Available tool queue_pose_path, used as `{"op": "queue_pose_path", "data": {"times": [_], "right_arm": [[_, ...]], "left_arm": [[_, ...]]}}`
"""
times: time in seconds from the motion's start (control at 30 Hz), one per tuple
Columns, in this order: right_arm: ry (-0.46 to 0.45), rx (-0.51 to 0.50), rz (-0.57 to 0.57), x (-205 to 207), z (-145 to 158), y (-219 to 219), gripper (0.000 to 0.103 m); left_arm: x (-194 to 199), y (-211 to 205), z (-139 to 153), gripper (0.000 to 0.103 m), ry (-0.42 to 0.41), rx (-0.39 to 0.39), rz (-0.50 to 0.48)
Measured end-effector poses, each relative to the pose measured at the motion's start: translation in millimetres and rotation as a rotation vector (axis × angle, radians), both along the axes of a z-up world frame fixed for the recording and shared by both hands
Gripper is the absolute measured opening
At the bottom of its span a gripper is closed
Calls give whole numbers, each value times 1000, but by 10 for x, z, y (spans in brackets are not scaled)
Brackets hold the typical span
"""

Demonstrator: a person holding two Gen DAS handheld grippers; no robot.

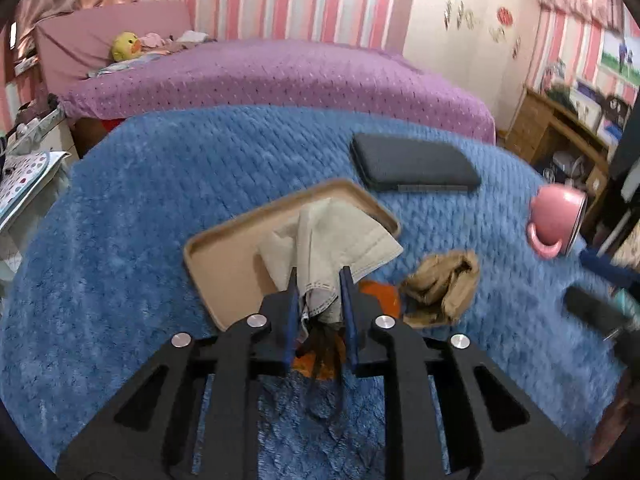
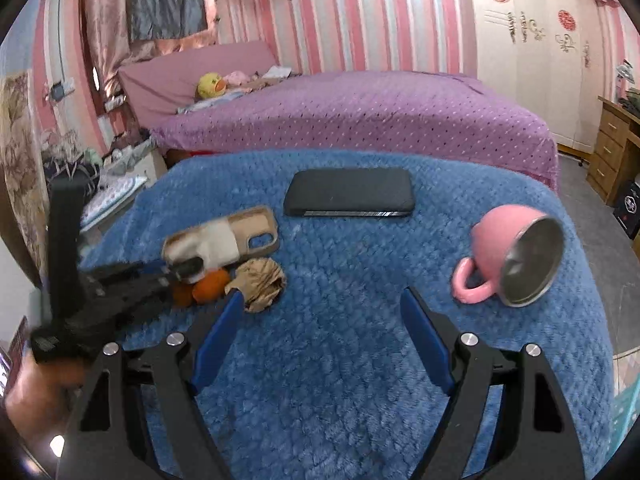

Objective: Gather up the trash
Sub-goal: 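Grasp the white face mask with the left gripper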

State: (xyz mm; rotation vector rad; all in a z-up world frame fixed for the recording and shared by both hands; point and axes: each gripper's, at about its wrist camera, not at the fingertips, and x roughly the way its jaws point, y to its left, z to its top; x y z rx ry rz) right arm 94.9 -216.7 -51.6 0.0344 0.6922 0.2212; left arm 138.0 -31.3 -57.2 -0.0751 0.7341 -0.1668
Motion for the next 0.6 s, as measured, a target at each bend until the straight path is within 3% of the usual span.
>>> {"op": "queue_pose_path", "data": {"times": [0.2, 0.37, 0.5, 0.57, 0.6], "right_arm": [[29, 24, 22, 170, -120, 237, 79], [18, 57, -36, 381, -156, 417, 79], [68, 35, -38, 578, -313, 563, 78], [95, 10, -28, 621, -381, 626, 66], [104, 1, -22, 622, -402, 626, 50]], "left_arm": [[-203, 326, 313, 16, -116, -38, 100], [-285, 541, 301, 16, -114, -28, 133], [-274, 663, 276, 16, -103, -43, 149], [-283, 690, 280, 16, -105, -44, 144], [-282, 686, 279, 16, -102, -47, 138]]}}
